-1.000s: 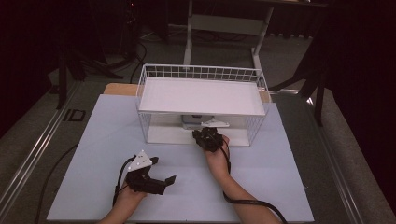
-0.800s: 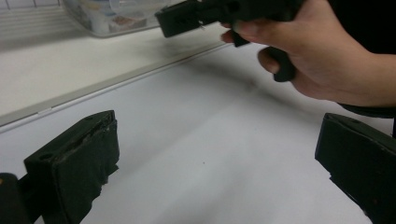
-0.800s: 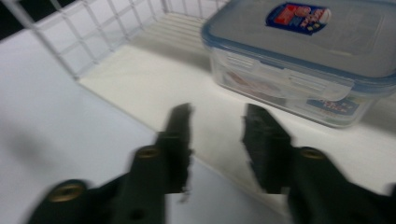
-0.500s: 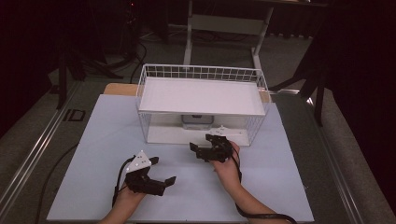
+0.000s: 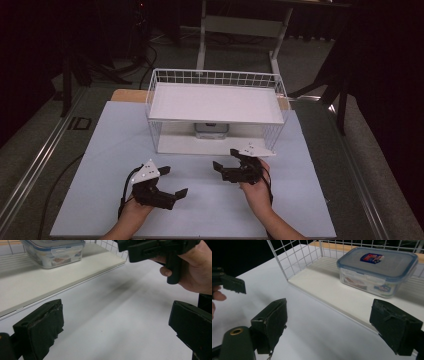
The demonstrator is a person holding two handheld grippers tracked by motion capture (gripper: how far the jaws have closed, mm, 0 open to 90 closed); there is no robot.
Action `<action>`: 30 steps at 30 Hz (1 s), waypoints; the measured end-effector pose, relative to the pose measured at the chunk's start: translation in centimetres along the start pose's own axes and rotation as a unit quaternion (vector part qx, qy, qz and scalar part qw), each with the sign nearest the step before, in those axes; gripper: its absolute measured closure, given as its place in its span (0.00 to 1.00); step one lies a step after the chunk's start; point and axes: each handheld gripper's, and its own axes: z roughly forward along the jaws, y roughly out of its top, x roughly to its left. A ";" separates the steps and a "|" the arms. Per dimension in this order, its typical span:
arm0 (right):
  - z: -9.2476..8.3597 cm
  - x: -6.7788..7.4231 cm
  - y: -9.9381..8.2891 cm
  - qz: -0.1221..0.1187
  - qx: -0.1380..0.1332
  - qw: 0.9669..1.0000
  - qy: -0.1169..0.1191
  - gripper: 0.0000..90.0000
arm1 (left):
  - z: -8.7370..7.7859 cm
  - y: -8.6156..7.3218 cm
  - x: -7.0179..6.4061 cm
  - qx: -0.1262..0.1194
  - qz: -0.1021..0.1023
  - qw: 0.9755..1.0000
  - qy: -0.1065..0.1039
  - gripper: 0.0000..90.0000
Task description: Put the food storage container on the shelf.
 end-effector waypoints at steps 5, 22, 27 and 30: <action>-1.2 0.1 -0.4 -0.004 -0.003 1.000 0.002 0.16 | -0.4 -0.1 0.2 -0.001 -0.001 1.000 0.000 0.01; -5.6 -0.4 -2.2 -0.033 0.001 0.999 0.009 0.17 | -2.5 -0.7 0.5 -0.023 0.022 0.999 0.008 0.01; -6.5 -0.6 -3.2 -0.034 0.014 0.999 0.005 0.17 | -2.6 -1.3 0.7 -0.021 0.017 1.000 0.010 0.01; -7.0 -0.9 -3.8 -0.032 0.018 0.999 0.006 0.17 | -2.6 -1.5 0.8 -0.019 0.022 1.000 0.011 0.01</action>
